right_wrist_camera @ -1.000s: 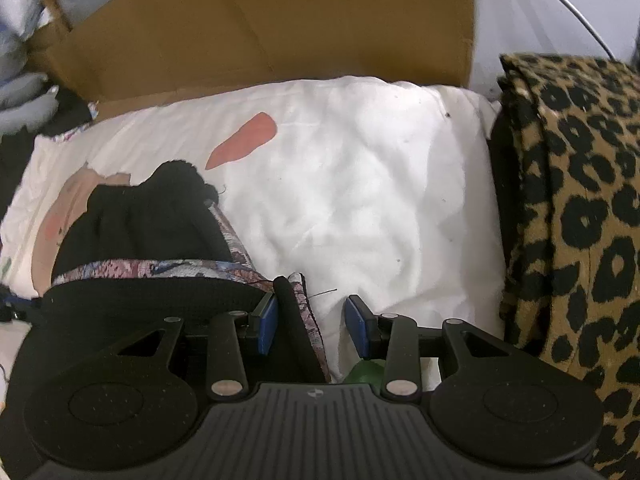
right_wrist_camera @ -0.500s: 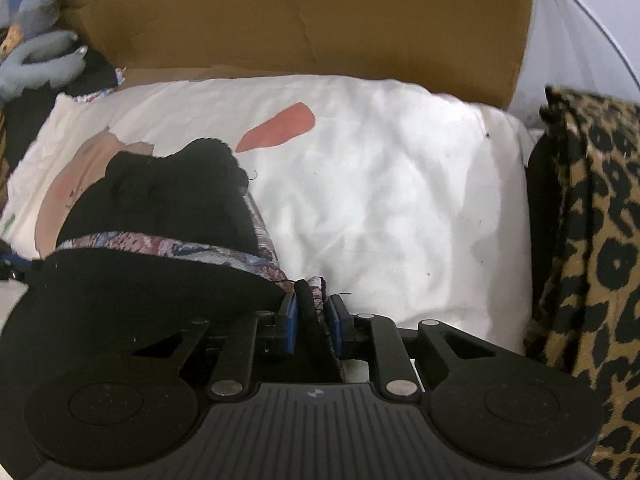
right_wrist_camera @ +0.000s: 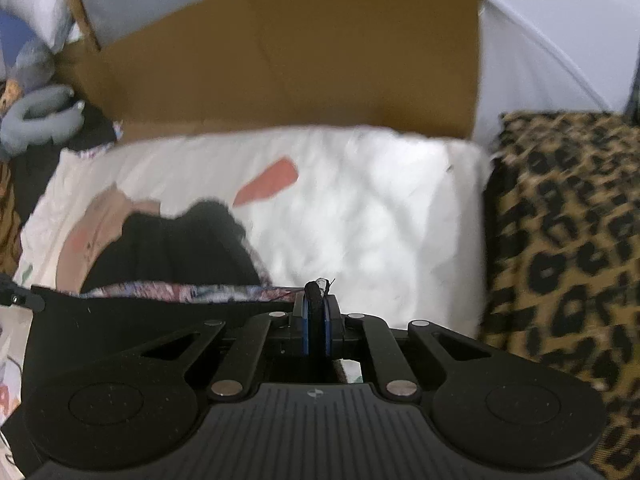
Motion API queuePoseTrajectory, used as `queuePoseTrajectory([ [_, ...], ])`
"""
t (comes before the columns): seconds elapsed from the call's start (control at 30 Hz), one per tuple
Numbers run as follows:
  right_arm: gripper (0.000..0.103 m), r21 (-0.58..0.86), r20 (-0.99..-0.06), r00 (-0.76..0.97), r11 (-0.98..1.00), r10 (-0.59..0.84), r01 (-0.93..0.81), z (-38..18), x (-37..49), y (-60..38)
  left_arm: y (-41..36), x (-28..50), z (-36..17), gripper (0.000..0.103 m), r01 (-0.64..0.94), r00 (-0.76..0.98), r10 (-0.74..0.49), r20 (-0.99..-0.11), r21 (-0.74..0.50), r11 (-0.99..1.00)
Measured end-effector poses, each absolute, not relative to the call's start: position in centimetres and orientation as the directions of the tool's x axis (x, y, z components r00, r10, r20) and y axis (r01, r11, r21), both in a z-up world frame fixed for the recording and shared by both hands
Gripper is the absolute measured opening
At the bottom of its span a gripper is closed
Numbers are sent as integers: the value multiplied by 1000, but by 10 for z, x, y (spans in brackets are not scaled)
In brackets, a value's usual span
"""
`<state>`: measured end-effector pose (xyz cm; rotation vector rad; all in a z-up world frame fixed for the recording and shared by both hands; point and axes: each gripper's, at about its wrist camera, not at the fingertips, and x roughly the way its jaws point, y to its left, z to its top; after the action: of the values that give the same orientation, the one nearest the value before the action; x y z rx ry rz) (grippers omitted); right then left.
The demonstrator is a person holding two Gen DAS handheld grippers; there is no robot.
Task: Fold clothes
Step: 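Press the folded edge down with both grippers and open them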
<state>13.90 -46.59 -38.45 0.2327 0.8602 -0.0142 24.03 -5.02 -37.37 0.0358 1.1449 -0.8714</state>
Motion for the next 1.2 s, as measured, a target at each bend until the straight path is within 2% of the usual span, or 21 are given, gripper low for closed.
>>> queuePoseTrajectory([
  [0.43, 5, 230, -694, 719, 960, 46, 160, -342, 130, -478, -57, 259, -349, 6, 593, 192, -610, -768, -405, 696],
  [0.83, 5, 167, -721, 693, 961, -33, 220, -342, 159, -485, -86, 296, -354, 6, 605, 172, -584, -793, -383, 698],
  [1.2, 5, 145, -749, 661, 961, -48, 234, -352, 179, -489, -104, 322, -367, 6, 612, 159, -575, -802, -377, 695],
])
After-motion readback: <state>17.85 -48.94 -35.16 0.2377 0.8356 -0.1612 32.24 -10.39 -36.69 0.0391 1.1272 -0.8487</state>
